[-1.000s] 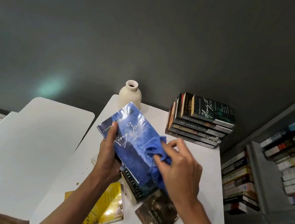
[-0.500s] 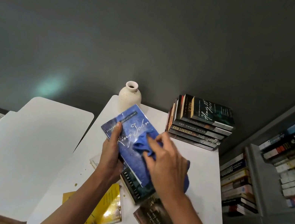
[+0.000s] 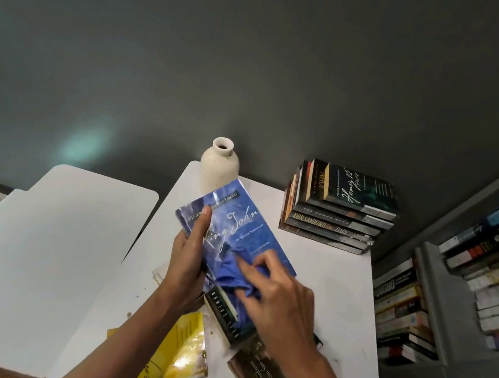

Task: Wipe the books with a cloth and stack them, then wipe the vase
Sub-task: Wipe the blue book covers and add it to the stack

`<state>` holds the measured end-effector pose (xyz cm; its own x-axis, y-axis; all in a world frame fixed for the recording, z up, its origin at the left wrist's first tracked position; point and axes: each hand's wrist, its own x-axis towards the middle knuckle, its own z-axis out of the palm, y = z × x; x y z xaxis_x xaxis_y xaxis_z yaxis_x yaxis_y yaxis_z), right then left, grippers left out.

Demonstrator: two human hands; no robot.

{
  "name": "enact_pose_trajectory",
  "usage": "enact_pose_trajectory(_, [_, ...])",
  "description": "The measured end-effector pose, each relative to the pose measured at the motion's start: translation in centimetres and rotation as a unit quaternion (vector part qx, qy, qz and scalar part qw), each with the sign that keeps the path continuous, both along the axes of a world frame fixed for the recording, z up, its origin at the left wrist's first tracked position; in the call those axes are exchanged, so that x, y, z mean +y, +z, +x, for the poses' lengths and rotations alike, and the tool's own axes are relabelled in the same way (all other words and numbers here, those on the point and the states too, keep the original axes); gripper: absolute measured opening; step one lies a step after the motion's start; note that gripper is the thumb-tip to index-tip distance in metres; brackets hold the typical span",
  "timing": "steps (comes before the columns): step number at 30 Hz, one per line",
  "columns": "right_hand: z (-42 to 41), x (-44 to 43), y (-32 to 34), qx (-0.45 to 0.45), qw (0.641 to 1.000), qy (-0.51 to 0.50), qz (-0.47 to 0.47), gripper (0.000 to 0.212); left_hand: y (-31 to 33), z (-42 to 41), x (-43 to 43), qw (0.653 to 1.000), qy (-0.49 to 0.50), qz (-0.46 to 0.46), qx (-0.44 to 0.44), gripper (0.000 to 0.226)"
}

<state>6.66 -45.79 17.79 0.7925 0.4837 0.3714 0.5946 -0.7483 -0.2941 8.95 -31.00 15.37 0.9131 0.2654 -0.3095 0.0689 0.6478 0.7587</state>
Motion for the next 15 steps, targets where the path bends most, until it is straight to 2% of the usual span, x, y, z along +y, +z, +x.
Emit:
enact_pose_trajectory(4, [2.9,0.3,1.3,0.000,0.993,-0.114,0.028,0.034,0.2,0.1,-0.8,0.999,-0.003,0.037,0.008,0.032])
enact_pose_trajectory(7, [1.2,1.9,1.1,-0.025,0.998,-0.049,-0.002,0.042,0.9,0.4,-0.6,0.998,-0.010,0.054,-0.009,0.031])
enact_pose_trajectory(9, [-0.1,0.9,0.1,0.001,1.000,0.009,0.000,0.048,1.0,0.3,-0.2,0.999,-0.012,0.046,-0.010,0.031])
enact_pose_trajectory(13, [2.0,-1.0,0.4,0.024,0.996,-0.079,0.032,0.041,0.7,0.1,-0.3,0.999,0.001,0.040,0.012,0.030])
enact_pose_trajectory(15, [1.8,0.3,1.0,0.017,0.997,-0.067,0.025,0.040,0.9,0.3,-0.6,0.999,-0.004,0.046,0.015,0.032])
